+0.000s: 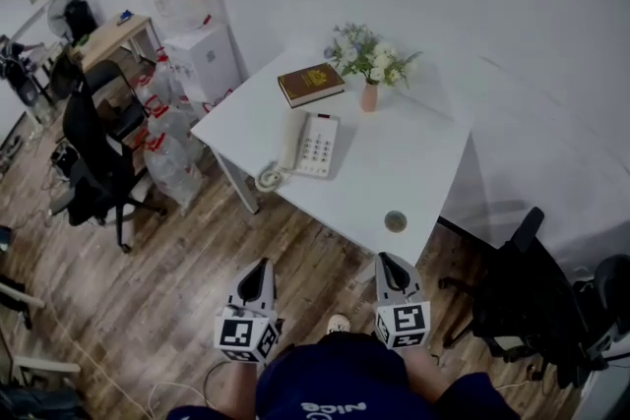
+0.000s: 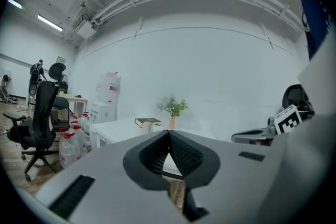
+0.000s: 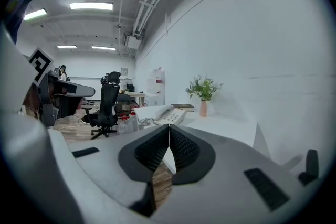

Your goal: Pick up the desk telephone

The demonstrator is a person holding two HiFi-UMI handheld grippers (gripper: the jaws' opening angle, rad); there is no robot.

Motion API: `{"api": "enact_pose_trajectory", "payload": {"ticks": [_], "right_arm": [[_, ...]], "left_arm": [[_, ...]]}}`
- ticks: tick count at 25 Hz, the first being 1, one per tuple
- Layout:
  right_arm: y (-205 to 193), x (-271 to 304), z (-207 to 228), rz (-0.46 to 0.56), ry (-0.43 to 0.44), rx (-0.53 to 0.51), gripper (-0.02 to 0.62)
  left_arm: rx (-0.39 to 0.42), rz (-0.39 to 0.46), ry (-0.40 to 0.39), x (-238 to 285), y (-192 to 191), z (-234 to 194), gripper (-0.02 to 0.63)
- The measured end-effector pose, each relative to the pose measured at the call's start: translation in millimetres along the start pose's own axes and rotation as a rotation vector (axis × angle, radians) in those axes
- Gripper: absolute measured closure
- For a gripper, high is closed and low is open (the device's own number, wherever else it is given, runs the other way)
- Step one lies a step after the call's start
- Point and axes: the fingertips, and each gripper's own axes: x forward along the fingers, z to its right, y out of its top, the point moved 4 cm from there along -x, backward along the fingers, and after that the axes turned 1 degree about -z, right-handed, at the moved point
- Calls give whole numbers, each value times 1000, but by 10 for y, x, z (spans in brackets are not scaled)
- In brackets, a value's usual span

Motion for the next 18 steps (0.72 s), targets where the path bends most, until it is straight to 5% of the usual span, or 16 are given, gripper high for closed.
{"api": "enact_pose_trajectory", "payload": {"ticks": [18], "right_arm": [[32, 445, 325, -9, 77, 1, 572]], "left_arm": [[-6, -30, -55, 641, 7, 182, 589]]}}
